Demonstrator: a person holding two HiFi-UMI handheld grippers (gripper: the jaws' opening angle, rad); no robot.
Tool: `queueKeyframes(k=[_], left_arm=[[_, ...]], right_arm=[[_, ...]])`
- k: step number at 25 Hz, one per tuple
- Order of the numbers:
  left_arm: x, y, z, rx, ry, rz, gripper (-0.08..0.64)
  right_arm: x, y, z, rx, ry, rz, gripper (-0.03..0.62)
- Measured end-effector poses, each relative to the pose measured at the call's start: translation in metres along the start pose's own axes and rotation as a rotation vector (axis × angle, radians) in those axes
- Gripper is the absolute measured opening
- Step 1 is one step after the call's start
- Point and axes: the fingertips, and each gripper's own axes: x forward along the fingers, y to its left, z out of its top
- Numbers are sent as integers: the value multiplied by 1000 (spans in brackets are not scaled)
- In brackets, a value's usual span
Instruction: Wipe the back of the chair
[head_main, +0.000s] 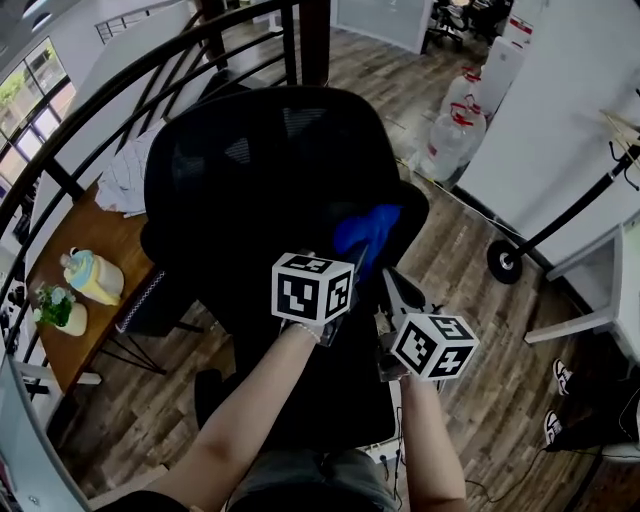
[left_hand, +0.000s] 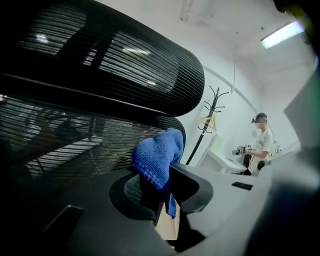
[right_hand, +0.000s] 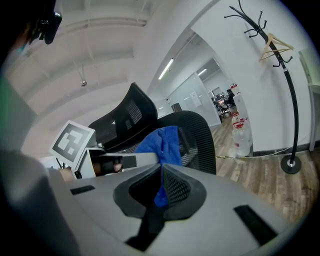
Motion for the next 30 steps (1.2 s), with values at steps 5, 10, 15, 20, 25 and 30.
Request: queueKeyframes(k=[5, 10, 15, 20, 25, 30], left_arm=[[-23, 23, -3, -25, -15, 42, 86], [-46, 45, -3, -61, -37, 83, 86], [-72, 70, -5, -82, -55, 136, 86], [-99, 96, -6, -97, -73, 195, 86], [-126, 118, -6, -107, -91, 253, 86], [-155, 141, -6, -119, -111, 311, 86]], right_arm=[[13, 20, -7, -18, 25, 39, 29], [26, 41, -14, -28, 55, 78, 29], [39, 63, -20, -46, 79, 125, 29], [51, 86, -30, -57, 107, 173, 29], [65, 110, -43, -66, 140, 220, 29], [78, 141, -50, -74, 159, 279, 29]])
